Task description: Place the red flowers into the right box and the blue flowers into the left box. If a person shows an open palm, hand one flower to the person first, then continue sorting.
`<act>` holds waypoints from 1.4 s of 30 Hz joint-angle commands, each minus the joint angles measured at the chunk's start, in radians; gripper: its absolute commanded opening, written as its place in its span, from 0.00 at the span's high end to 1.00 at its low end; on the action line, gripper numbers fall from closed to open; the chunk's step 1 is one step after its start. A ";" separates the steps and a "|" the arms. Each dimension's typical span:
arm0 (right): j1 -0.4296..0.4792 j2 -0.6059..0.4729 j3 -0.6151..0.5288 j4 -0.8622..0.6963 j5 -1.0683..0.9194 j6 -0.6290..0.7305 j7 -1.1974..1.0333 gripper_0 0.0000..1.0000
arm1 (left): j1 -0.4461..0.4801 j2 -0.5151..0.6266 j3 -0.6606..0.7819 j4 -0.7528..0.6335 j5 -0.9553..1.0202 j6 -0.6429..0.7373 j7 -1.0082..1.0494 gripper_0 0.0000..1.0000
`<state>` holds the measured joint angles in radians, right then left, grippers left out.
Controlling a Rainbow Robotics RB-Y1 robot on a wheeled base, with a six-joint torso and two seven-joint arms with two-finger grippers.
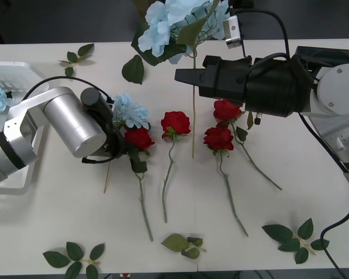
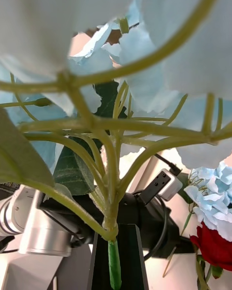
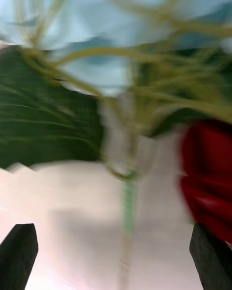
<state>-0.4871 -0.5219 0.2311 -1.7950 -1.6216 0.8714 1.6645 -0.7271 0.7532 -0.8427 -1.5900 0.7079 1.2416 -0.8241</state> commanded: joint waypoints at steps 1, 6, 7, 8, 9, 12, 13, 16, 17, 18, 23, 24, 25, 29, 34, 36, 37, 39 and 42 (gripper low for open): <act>0.007 -0.009 0.002 -0.023 -0.014 -0.017 0.012 1.00 | 0.008 0.117 0.188 -0.162 0.231 -0.011 -0.049 0.08; 0.007 -0.009 0.002 -0.023 -0.014 -0.019 0.012 1.00 | 0.127 0.095 0.479 -0.226 0.449 0.055 -0.217 0.08; 0.005 -0.009 0.002 -0.023 -0.014 -0.019 0.012 1.00 | 0.137 0.086 0.513 -0.226 0.467 0.064 -0.247 0.08; 0.007 -0.009 0.002 -0.023 -0.014 -0.020 0.012 1.00 | 0.153 0.061 0.568 -0.226 0.505 0.084 -0.320 0.09; 0.007 -0.010 0.002 -0.023 -0.014 -0.020 0.012 1.00 | 0.164 0.040 0.616 -0.223 0.542 0.104 -0.386 0.08; 0.007 -0.009 0.002 -0.023 -0.014 -0.020 0.012 1.00 | 0.170 -0.005 0.705 -0.169 0.680 0.124 -0.546 0.08; 0.007 -0.009 0.002 -0.023 -0.014 -0.020 0.014 1.00 | 0.170 -0.020 0.728 -0.140 0.746 0.122 -0.609 0.09; 0.007 -0.009 0.002 -0.023 -0.014 -0.025 0.017 1.00 | 0.170 -0.049 0.754 -0.074 0.892 0.119 -0.748 0.09; 0.007 -0.009 0.002 -0.023 -0.014 -0.029 0.020 1.00 | 0.170 -0.060 0.757 -0.045 0.947 0.116 -0.811 0.08; 0.007 -0.009 0.002 -0.024 -0.014 -0.031 0.020 1.00 | 0.170 -0.064 0.757 -0.031 0.975 0.113 -0.843 0.08; 0.007 -0.009 0.002 -0.023 -0.018 -0.045 0.024 1.00 | 0.170 -0.117 0.755 0.082 1.142 0.113 -1.081 0.09; 0.005 -0.009 0.002 -0.024 -0.021 -0.048 0.026 1.00 | 0.170 -0.130 0.749 0.102 1.177 0.111 -1.121 0.08; 0.005 -0.009 0.002 -0.023 -0.027 -0.049 0.027 1.00 | 0.169 -0.146 0.743 0.120 1.216 0.108 -1.156 0.08; 0.007 -0.009 0.002 -0.023 -0.032 -0.054 0.029 1.00 | 0.169 -0.179 0.717 0.143 1.308 0.076 -1.231 0.08; 0.007 -0.009 0.004 -0.024 -0.032 -0.055 0.031 1.00 | 0.169 -0.210 0.660 0.130 1.383 -0.001 -1.256 0.08; 0.007 -0.009 0.002 -0.023 -0.032 -0.055 0.031 1.00 | 0.169 -0.215 0.631 0.124 1.391 -0.036 -1.262 0.09; 0.007 -0.009 0.002 -0.023 -0.032 -0.055 0.031 1.00 | 0.169 -0.216 0.610 0.122 1.397 -0.059 -1.267 0.08; 0.007 -0.009 0.002 -0.023 -0.034 -0.057 0.031 1.00 | 0.167 -0.218 0.576 0.120 1.409 -0.094 -1.274 0.09; 0.007 -0.009 0.002 -0.023 -0.034 -0.058 0.031 1.00 | 0.164 -0.219 0.522 0.114 1.418 -0.151 -1.287 0.09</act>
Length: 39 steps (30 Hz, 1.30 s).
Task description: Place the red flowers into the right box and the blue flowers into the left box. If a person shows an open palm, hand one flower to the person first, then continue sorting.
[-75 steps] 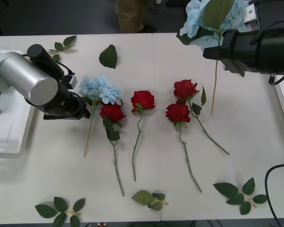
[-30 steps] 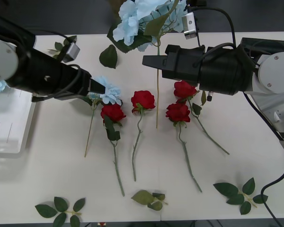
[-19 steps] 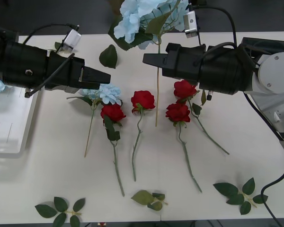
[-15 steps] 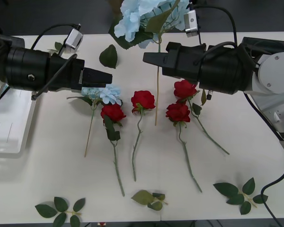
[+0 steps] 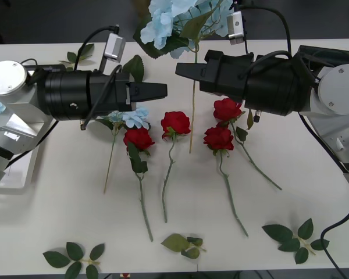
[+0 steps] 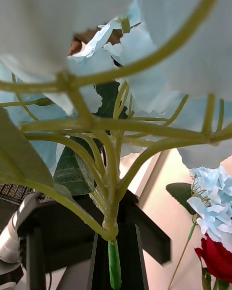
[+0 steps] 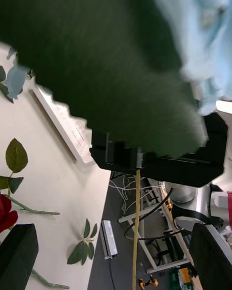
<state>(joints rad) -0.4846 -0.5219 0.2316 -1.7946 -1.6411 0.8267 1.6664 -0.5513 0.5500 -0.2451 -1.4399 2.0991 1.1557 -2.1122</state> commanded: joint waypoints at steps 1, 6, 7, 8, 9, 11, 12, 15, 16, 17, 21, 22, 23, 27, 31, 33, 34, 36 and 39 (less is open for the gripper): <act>0.004 -0.009 0.002 -0.023 -0.014 -0.014 0.029 1.00 | -0.012 -0.018 -0.097 -0.042 0.030 -0.087 -0.002 0.09; 0.004 -0.009 0.002 -0.023 -0.014 -0.014 0.029 1.00 | -0.025 -0.024 -0.163 -0.043 0.062 -0.128 -0.003 0.08; 0.004 -0.009 0.002 -0.025 -0.014 -0.014 0.027 1.00 | -0.029 -0.027 -0.175 -0.043 0.065 -0.133 -0.005 0.08; 0.004 -0.009 0.002 -0.023 -0.014 -0.014 0.027 1.00 | -0.033 -0.028 -0.186 -0.042 0.070 -0.140 -0.006 0.08; 0.006 -0.009 0.002 -0.025 -0.014 -0.014 0.027 1.00 | -0.038 -0.030 -0.197 -0.043 0.075 -0.151 -0.008 0.09; 0.004 -0.009 0.002 -0.025 -0.014 -0.014 0.027 1.00 | -0.047 -0.036 -0.215 -0.043 0.084 -0.162 -0.011 0.09; 0.006 -0.009 0.002 -0.023 -0.014 -0.015 0.027 1.00 | -0.052 -0.041 -0.223 -0.043 0.085 -0.165 -0.012 0.09; 0.004 -0.009 0.002 -0.023 -0.016 -0.017 0.027 1.00 | -0.059 -0.059 -0.230 -0.042 0.088 -0.171 -0.015 0.09; 0.004 -0.009 0.002 -0.023 -0.014 -0.018 0.027 1.00 | -0.062 -0.064 -0.232 -0.043 0.087 -0.172 -0.015 0.09; 0.004 -0.009 0.002 -0.023 -0.014 -0.018 0.027 1.00 | -0.064 -0.068 -0.233 -0.043 0.087 -0.174 -0.015 0.08; 0.004 -0.009 0.003 -0.023 -0.014 -0.023 0.029 1.00 | -0.075 -0.081 -0.250 -0.043 0.088 -0.194 -0.015 0.09; 0.004 -0.009 0.002 -0.023 -0.014 -0.023 0.029 1.00 | -0.076 -0.081 -0.253 -0.043 0.088 -0.200 -0.015 0.09; 0.004 -0.009 0.002 -0.025 -0.014 -0.023 0.029 1.00 | -0.076 -0.081 -0.255 -0.042 0.090 -0.202 -0.015 0.16; 0.004 -0.009 0.003 -0.023 -0.014 -0.026 0.029 1.00 | -0.076 -0.082 -0.258 -0.043 0.090 -0.199 -0.015 0.90; 0.004 -0.009 0.002 -0.023 -0.014 -0.031 0.029 1.00 | -0.076 -0.085 -0.260 -0.042 0.091 -0.197 -0.019 1.00; 0.004 -0.009 0.002 -0.023 -0.014 -0.034 0.029 1.00 | -0.076 -0.087 -0.260 -0.043 0.093 -0.197 -0.019 1.00; 0.004 -0.009 0.002 -0.023 -0.012 -0.035 0.029 1.00 | -0.076 -0.090 -0.260 -0.043 0.093 -0.197 -0.019 1.00; 0.004 -0.009 0.002 -0.023 -0.014 -0.037 0.029 1.00 | -0.076 -0.094 -0.260 -0.043 0.093 -0.197 -0.020 1.00; 0.006 -0.009 0.002 -0.023 -0.014 -0.038 0.029 1.00 | -0.076 -0.096 -0.260 -0.043 0.093 -0.197 -0.020 1.00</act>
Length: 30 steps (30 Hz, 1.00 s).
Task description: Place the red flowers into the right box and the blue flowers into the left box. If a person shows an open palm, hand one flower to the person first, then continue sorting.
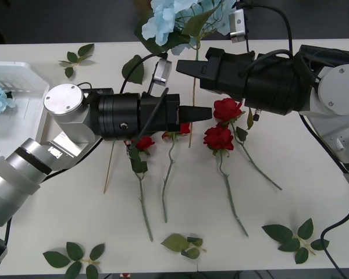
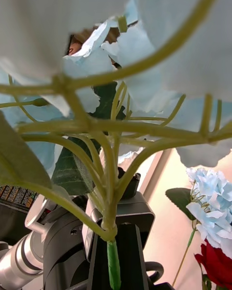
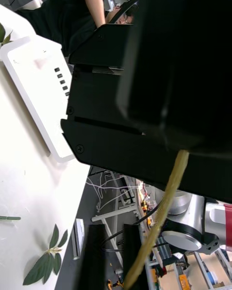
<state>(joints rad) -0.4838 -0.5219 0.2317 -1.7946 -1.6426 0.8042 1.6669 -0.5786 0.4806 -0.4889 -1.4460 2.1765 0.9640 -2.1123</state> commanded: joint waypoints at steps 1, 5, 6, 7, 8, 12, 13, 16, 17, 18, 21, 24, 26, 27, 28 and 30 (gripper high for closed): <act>0.004 -0.009 0.002 -0.023 -0.013 -0.017 0.028 1.00 | -0.049 -0.027 -0.014 -0.037 0.017 -0.005 -0.020 1.00; 0.017 -0.009 -0.015 -0.023 -0.014 -0.020 0.033 0.88 | -0.049 -0.027 -0.014 -0.037 0.016 -0.005 -0.023 1.00; 0.019 -0.009 -0.020 -0.023 -0.016 -0.020 0.034 0.76 | -0.047 -0.027 -0.014 -0.036 0.016 -0.005 -0.023 1.00; 0.028 -0.009 -0.034 -0.023 -0.017 -0.019 0.039 0.39 | -0.049 -0.027 -0.014 -0.037 0.016 -0.005 -0.025 1.00; 0.033 -0.009 -0.043 -0.025 -0.017 -0.017 0.040 0.21 | -0.047 -0.027 -0.014 -0.037 0.017 -0.005 -0.023 1.00; 0.051 -0.009 -0.098 -0.023 -0.017 0.033 0.050 0.00 | -0.049 -0.027 -0.014 -0.037 0.020 -0.005 -0.025 1.00; 0.053 -0.009 -0.117 -0.023 -0.017 0.055 0.051 0.00 | -0.047 -0.027 -0.014 -0.037 0.020 -0.005 -0.025 1.00; 0.056 -0.009 -0.156 -0.023 -0.017 0.105 0.057 0.00 | -0.047 -0.027 -0.014 -0.037 0.022 -0.005 -0.025 1.00; 0.056 -0.009 -0.167 -0.023 -0.022 0.122 0.059 0.00 | -0.047 -0.027 -0.014 -0.037 0.022 -0.005 -0.025 1.00; 0.057 -0.009 -0.176 -0.025 -0.026 0.130 0.059 0.00 | -0.047 -0.027 -0.014 -0.037 0.023 -0.005 -0.023 1.00; 0.059 -0.009 -0.186 -0.023 -0.033 0.145 0.062 0.00 | -0.047 -0.027 -0.014 -0.037 0.023 -0.005 -0.025 1.00; 0.073 -0.009 -0.203 -0.023 -0.036 0.147 0.065 0.00 | -0.049 -0.027 -0.014 -0.037 0.023 -0.004 -0.025 1.00; 0.086 -0.009 -0.218 -0.023 -0.034 0.148 0.065 0.00 | -0.047 -0.025 -0.014 -0.037 0.023 -0.005 -0.025 1.00; 0.097 -0.010 -0.230 -0.023 -0.034 0.153 0.065 0.00 | -0.049 -0.025 -0.014 -0.036 0.023 -0.005 -0.025 1.00; 0.106 -0.013 -0.242 -0.023 -0.029 0.158 0.065 0.00 | -0.047 -0.023 -0.014 -0.037 0.025 -0.005 -0.025 1.00; 0.131 -0.032 -0.267 -0.023 0.013 0.174 0.065 0.00 | -0.047 -0.020 -0.014 -0.036 0.025 -0.005 -0.025 1.00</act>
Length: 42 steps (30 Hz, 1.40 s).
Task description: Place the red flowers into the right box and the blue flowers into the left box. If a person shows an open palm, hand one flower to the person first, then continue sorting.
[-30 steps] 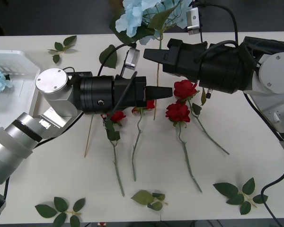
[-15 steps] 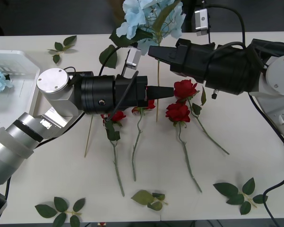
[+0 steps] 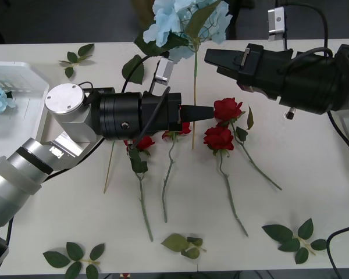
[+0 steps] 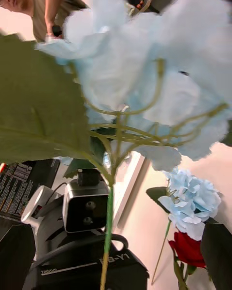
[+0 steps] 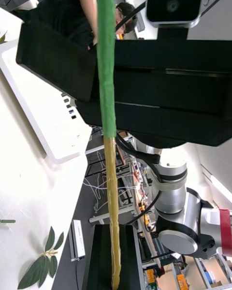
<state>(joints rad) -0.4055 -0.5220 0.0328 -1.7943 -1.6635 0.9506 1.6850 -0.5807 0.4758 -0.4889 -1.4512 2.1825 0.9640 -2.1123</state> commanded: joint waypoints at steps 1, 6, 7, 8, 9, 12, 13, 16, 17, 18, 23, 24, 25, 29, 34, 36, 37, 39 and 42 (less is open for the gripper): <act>0.071 -0.049 -0.080 -0.023 0.065 0.040 0.047 0.00 | -0.045 -0.011 -0.014 -0.032 0.019 -0.005 -0.025 1.00; 0.131 -0.136 -0.094 -0.023 0.200 0.100 0.041 0.00 | -0.064 0.086 -0.014 -0.031 0.017 -0.008 -0.003 1.00; 0.140 -0.150 -0.093 -0.023 0.225 0.116 0.042 0.00 | -0.071 0.121 -0.017 -0.032 0.006 -0.007 0.017 1.00; 0.146 -0.164 -0.091 -0.023 0.246 0.131 0.042 0.00 | -0.082 0.158 -0.019 -0.031 -0.006 -0.004 0.046 1.00; 0.155 -0.181 -0.090 -0.023 0.295 0.162 0.039 0.00 | -0.107 0.225 -0.023 -0.031 -0.036 0.013 0.101 1.00; 0.172 -0.205 -0.083 -0.023 0.421 0.198 0.042 0.00 | -0.157 0.377 -0.033 -0.032 -0.102 0.064 0.216 1.00; 0.178 -0.211 -0.076 -0.023 0.479 0.203 0.039 0.00 | -0.182 0.446 -0.040 -0.032 -0.128 0.102 0.268 1.00; 0.185 -0.211 -0.051 -0.022 0.636 0.200 0.033 0.00 | -0.234 0.615 -0.060 -0.032 -0.168 0.203 0.396 1.00; 0.185 -0.211 -0.044 -0.019 0.660 0.195 0.031 0.00 | -0.240 0.644 -0.062 -0.032 -0.178 0.225 0.417 1.00; 0.185 -0.210 -0.025 -0.011 0.715 0.166 0.019 0.00 | -0.248 0.712 -0.060 -0.029 -0.204 0.279 0.462 1.00; 0.154 -0.199 0.064 0.052 0.827 0.053 -0.056 0.00 | -0.229 0.908 -0.060 0.026 -0.274 0.417 0.485 1.00; 0.140 -0.194 0.093 0.067 0.846 0.037 -0.070 0.00 | -0.220 0.945 -0.059 0.048 -0.286 0.437 0.482 1.00; 0.126 -0.188 0.118 0.079 0.858 0.028 -0.084 0.00 | -0.211 0.968 -0.059 0.063 -0.299 0.446 0.479 1.00; 0.063 -0.128 0.203 0.156 0.916 -0.001 -0.107 0.00 | -0.151 1.031 -0.059 0.121 -0.375 0.412 0.460 1.00; 0.010 -0.033 0.225 0.273 0.981 -0.073 -0.110 0.00 | -0.065 1.044 -0.053 0.175 -0.492 0.288 0.416 1.00; -0.007 -0.009 0.225 0.312 0.987 -0.099 -0.110 0.00 | -0.018 1.040 -0.048 0.206 -0.527 0.200 0.364 1.00; -0.016 0.000 0.225 0.325 0.987 -0.105 -0.110 0.00 | 0.004 1.038 -0.046 0.218 -0.532 0.162 0.342 1.00; -0.030 0.010 0.226 0.343 0.987 -0.116 -0.110 0.00 | 0.056 1.038 -0.046 0.249 -0.527 0.079 0.291 1.00; -0.038 0.014 0.226 0.346 0.987 -0.136 -0.111 0.00 | 0.111 1.032 -0.046 0.282 -0.529 -0.007 0.239 1.00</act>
<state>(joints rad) -0.4000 -0.5240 0.2646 -1.4394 -0.6845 0.8394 1.5919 -0.5294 1.4746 -0.5515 -1.2101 1.6634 1.0119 -1.7224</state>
